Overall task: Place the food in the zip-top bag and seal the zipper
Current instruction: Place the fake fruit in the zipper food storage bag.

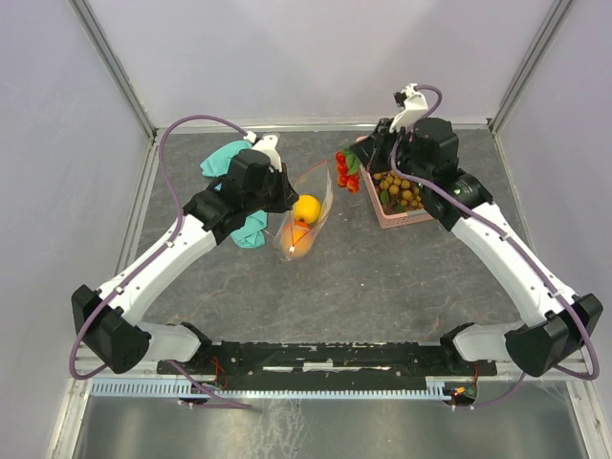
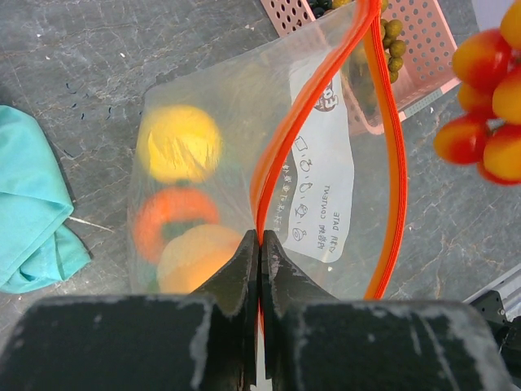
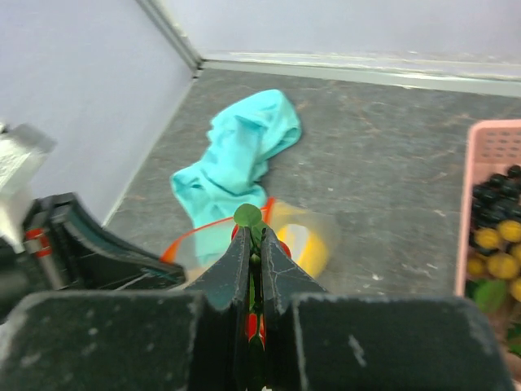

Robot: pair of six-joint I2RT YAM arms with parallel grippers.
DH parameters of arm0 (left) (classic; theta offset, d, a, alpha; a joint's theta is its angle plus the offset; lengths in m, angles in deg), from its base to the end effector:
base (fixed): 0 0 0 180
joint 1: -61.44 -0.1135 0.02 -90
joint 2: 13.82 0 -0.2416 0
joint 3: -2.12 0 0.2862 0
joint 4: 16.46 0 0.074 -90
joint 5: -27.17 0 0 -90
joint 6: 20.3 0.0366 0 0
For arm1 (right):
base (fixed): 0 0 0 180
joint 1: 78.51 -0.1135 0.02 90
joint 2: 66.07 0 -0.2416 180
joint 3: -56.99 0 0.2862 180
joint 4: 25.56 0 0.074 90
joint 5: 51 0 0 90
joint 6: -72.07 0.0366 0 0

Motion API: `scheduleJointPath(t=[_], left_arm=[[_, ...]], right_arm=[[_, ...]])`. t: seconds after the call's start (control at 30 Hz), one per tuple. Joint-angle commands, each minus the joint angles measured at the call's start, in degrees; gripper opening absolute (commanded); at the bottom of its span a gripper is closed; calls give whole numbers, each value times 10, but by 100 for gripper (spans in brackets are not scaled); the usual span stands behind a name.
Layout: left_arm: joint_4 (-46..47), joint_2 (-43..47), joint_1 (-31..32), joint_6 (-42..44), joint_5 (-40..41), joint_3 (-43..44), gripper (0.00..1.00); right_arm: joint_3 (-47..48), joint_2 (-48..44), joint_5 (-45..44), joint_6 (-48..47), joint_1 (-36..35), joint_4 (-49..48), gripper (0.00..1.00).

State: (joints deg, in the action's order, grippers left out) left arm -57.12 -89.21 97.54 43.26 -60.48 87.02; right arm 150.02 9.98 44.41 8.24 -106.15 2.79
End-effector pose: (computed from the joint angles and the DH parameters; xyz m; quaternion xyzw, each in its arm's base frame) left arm 0.2723 -0.1967 0.3374 0.0633 0.8686 -0.2397 0.4291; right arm 0.3029 0.1625 0.4098 -0.0398 0.7724 0.3189 0.5479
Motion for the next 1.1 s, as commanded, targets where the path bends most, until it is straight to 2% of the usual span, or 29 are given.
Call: scheduleJointPath(t=[0.0, 0.4, 0.7, 0.97, 1.07], left_arm=[[30, -4, 0, -26, -14, 18, 3], [31, -9, 0, -42, -22, 20, 3], [36, -12, 0, -51, -24, 19, 3], [40, -17, 0, -55, -31, 17, 3], [41, -17, 0, -55, -33, 16, 3]], right_arm=[[-26, -28, 30, 36, -36, -118, 4], [-83, 0, 9, 60, -99, -191, 4], [-73, 29, -60, 115, -116, -123, 2], [-96, 31, -164, 136, -126, -108, 4], [-89, 44, -178, 141, -126, -103, 6]])
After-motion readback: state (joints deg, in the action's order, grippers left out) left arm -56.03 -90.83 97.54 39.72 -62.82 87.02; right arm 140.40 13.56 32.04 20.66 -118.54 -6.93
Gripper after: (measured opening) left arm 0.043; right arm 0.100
